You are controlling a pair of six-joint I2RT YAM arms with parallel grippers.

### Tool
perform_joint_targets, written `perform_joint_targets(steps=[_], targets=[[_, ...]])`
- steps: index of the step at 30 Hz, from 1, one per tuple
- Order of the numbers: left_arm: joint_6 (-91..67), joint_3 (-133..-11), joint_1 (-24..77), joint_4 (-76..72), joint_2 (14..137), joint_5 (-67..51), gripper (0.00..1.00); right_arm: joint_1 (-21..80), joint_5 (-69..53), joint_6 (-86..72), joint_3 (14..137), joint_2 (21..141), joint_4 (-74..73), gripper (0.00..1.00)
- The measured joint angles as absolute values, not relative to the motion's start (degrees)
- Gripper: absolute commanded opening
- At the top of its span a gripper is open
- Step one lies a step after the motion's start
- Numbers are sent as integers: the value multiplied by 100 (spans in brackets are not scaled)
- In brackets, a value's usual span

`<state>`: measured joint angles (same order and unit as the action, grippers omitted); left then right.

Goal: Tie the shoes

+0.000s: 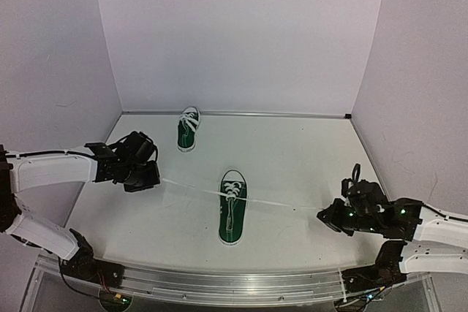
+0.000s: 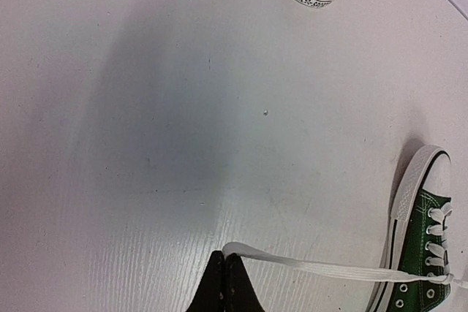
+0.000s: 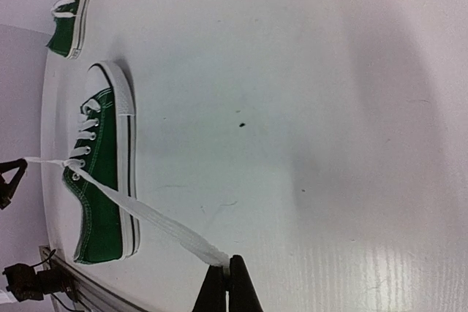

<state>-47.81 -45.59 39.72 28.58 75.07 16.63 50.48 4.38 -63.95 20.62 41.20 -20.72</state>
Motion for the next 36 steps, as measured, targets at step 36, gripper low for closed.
perform_joint_targets(steps=[36], targets=[[-4495,-3753,3444,2146,8074,426,0,5011,1233,-6423,2945,6599,-2773,0]])
